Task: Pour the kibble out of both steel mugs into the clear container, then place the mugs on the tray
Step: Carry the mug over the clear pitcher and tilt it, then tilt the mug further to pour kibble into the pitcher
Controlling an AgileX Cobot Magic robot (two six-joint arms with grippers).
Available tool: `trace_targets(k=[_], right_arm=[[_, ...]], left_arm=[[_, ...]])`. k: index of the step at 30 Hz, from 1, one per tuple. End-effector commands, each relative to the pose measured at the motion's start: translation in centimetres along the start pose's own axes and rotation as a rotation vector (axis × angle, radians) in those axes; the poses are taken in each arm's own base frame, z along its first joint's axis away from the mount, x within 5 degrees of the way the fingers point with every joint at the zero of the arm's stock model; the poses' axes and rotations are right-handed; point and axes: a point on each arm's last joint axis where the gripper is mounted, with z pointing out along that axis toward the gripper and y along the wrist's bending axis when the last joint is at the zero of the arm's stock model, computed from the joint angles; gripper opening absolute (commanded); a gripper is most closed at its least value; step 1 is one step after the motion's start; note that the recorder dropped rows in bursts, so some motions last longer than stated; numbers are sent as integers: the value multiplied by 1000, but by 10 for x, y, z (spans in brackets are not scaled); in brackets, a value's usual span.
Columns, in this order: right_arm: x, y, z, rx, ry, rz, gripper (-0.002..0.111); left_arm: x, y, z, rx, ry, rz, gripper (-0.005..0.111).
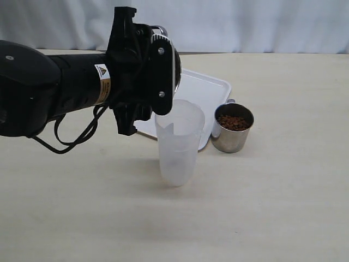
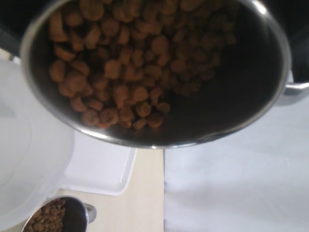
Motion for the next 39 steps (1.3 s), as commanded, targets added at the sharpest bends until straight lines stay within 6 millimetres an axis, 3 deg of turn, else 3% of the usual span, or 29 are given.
trace_targets(k=[1, 39], right_arm=[[0, 0, 0, 5, -11, 1, 5], [0, 0, 0, 5, -11, 1, 5]], left_arm=[[-1, 6, -2, -26, 4, 34, 0], [-1, 6, -1, -29, 12, 37, 0]])
